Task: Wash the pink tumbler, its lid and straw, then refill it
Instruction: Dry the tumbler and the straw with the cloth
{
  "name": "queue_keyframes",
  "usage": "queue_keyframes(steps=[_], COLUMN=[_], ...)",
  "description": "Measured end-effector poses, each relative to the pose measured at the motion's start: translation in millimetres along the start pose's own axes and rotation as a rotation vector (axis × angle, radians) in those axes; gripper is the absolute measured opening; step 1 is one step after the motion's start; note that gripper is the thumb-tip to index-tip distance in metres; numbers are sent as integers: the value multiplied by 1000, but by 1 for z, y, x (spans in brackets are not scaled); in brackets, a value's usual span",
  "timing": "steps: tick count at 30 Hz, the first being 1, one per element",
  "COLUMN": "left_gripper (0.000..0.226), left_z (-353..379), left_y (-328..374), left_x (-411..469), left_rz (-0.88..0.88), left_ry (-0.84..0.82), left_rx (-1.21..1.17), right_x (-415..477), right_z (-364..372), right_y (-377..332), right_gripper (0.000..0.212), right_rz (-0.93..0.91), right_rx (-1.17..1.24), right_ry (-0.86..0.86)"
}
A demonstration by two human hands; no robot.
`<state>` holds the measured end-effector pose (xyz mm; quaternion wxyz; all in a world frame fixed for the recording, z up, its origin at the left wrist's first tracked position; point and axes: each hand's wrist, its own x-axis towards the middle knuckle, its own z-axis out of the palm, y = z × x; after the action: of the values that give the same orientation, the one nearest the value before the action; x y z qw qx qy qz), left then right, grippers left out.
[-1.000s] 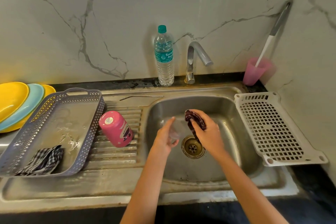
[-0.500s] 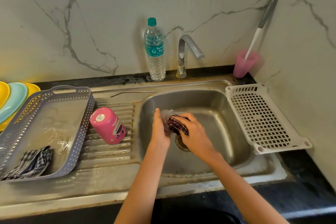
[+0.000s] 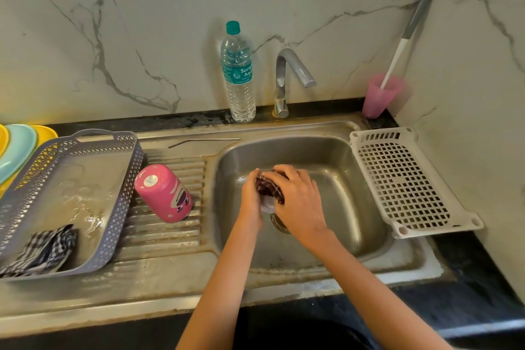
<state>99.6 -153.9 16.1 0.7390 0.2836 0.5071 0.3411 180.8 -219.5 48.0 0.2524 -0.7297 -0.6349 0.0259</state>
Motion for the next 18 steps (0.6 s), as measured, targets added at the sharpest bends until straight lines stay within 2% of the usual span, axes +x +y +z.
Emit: queue_keyframes(steps=[3,7,9,12,13,15,18], left_gripper=[36,31,33,35,32,28,35], left_z=[4,-2,-5,-7,-6,-4,3], left_y=[4,10,10,10,10,9,3], left_x=[-7,-11,-8,-5,-7,-10,-7], left_rz=[58,108,144,187,206,202,114], left_ry=[23,77,114,87,63,28,69], left_rx=[66,58,72,119,122,79,-117], right_x=[18,37,33,18,16,17,19], right_z=[-7,-10,-10,-8,-7,-8,-10], right_y=[-1,15,18,15,16,21,25], right_gripper=[42,28,29,36,36,28,23], right_rz=[129,282,258,100,98,225,313], right_rx=[-15,83,86,83,128,343,570], right_ry=[-78,-147,-93,33,34,-13,-44])
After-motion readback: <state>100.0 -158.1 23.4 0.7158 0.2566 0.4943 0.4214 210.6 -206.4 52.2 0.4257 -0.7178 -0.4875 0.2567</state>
